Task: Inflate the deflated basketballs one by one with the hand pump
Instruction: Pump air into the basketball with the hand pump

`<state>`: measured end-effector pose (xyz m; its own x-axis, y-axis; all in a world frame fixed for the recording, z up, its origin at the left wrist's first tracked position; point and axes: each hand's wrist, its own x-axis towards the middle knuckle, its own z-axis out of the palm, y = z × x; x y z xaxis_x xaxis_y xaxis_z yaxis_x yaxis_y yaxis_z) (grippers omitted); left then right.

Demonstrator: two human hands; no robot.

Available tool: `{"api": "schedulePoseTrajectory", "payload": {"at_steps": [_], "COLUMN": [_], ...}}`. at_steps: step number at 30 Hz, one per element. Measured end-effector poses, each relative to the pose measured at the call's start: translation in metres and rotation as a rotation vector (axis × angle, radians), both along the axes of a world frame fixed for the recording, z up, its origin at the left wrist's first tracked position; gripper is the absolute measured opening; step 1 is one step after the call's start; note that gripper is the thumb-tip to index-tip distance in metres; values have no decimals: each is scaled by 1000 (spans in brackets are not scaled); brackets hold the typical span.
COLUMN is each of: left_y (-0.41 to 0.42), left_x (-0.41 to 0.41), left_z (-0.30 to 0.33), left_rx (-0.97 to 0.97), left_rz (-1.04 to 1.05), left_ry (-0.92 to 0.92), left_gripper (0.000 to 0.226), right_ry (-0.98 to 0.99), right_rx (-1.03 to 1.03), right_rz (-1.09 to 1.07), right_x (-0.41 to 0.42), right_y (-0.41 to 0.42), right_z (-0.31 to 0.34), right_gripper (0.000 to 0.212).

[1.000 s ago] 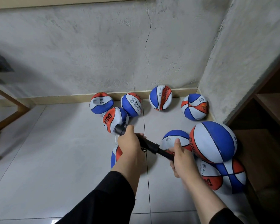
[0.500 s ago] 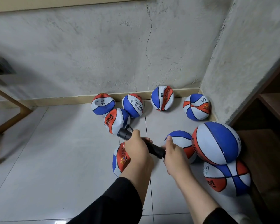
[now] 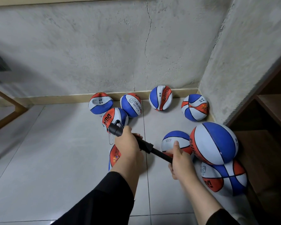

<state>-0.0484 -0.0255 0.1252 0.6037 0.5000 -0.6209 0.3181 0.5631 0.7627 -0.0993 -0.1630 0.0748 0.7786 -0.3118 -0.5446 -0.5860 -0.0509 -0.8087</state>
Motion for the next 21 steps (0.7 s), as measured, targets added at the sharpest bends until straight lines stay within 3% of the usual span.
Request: {"api": "schedulePoseTrajectory", "payload": {"at_steps": [3, 8, 12, 21], "left_y": [-9, -26, -24, -7], "left_x": [-8, -19, -16, -2], "left_z": [-3, 5, 7, 4], "left_rx": [23, 1, -46, 9], "left_rz": [14, 25, 12, 35], "left_ry": [23, 5, -13, -5], "left_gripper": [32, 18, 30, 32], "right_ry": [-29, -125, -146, 22], "right_rx": [1, -115, -108, 48], "right_rz": [23, 101, 138, -54], "right_x": [-2, 9, 12, 0], "right_y": [10, 23, 26, -4], "right_z": [-3, 7, 11, 4], "right_gripper": [61, 66, 66, 65]}}
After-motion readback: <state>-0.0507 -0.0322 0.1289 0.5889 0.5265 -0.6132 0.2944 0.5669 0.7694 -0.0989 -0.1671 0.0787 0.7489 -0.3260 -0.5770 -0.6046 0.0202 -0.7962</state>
